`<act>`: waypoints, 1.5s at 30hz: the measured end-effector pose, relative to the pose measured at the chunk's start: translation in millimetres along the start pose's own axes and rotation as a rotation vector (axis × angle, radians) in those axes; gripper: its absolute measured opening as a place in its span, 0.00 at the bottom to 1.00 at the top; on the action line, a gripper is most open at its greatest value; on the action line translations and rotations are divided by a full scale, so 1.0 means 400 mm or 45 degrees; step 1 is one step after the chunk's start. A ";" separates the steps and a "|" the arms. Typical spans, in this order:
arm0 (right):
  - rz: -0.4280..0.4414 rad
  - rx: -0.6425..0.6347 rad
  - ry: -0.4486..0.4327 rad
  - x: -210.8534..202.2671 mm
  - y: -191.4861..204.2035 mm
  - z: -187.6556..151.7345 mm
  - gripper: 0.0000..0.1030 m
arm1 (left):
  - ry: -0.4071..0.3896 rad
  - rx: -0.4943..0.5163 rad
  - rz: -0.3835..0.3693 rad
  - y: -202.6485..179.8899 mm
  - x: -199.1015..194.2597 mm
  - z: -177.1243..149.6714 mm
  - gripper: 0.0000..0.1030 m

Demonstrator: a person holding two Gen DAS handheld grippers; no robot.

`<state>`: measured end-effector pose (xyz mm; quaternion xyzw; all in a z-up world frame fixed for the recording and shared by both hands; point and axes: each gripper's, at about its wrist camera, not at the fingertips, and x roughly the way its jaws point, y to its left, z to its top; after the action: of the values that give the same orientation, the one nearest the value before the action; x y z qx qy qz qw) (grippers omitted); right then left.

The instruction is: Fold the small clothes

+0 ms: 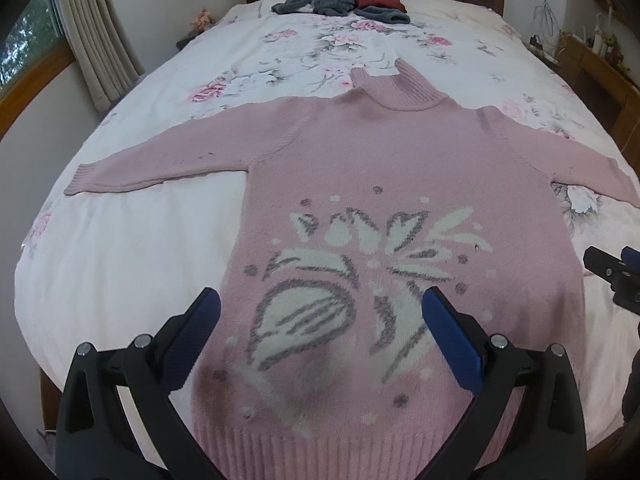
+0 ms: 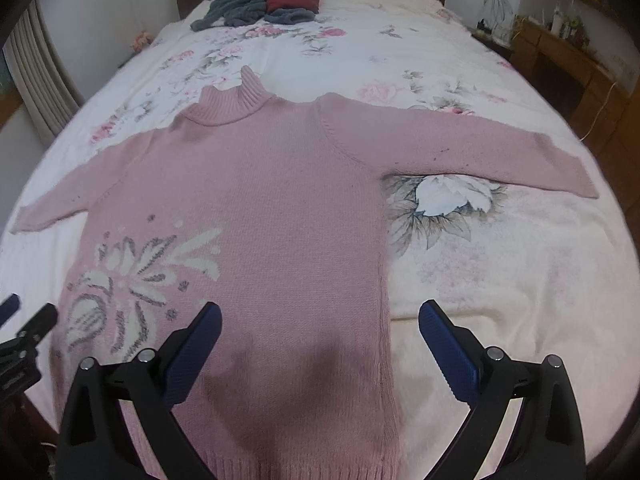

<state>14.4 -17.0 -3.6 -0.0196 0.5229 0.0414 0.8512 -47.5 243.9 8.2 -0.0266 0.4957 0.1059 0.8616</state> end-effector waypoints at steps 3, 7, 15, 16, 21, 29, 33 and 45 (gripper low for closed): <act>-0.004 0.048 0.004 0.014 -0.097 0.051 0.96 | -0.010 0.013 -0.049 -0.032 0.016 0.035 0.97; -0.031 0.207 0.037 0.048 -0.308 0.147 0.96 | -0.035 0.067 -0.166 -0.123 0.050 0.111 0.97; -0.232 0.555 0.068 0.105 -0.797 0.282 0.96 | -0.039 0.132 -0.296 -0.338 0.139 0.257 0.97; -0.237 0.599 0.076 0.118 -0.859 0.286 0.96 | -0.048 0.135 -0.301 -0.356 0.144 0.270 0.97; -0.253 0.784 0.206 0.200 -1.045 0.275 0.96 | -0.099 0.136 -0.315 -0.421 0.166 0.328 0.97; -0.145 0.891 0.235 0.285 -1.147 0.266 0.90 | -0.089 0.147 -0.338 -0.454 0.202 0.360 0.97; -0.101 0.914 0.224 0.309 -1.148 0.258 0.60 | -0.081 0.145 -0.327 -0.455 0.214 0.360 0.97; -0.023 0.969 0.050 0.259 -1.188 0.259 0.05 | -0.066 0.130 -0.304 -0.415 0.215 0.354 0.97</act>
<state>196.3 -477.1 -53.7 0.2923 0.5168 -0.1637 0.7878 149.2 116.5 -3.7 -0.0388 0.4712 -0.0221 0.8809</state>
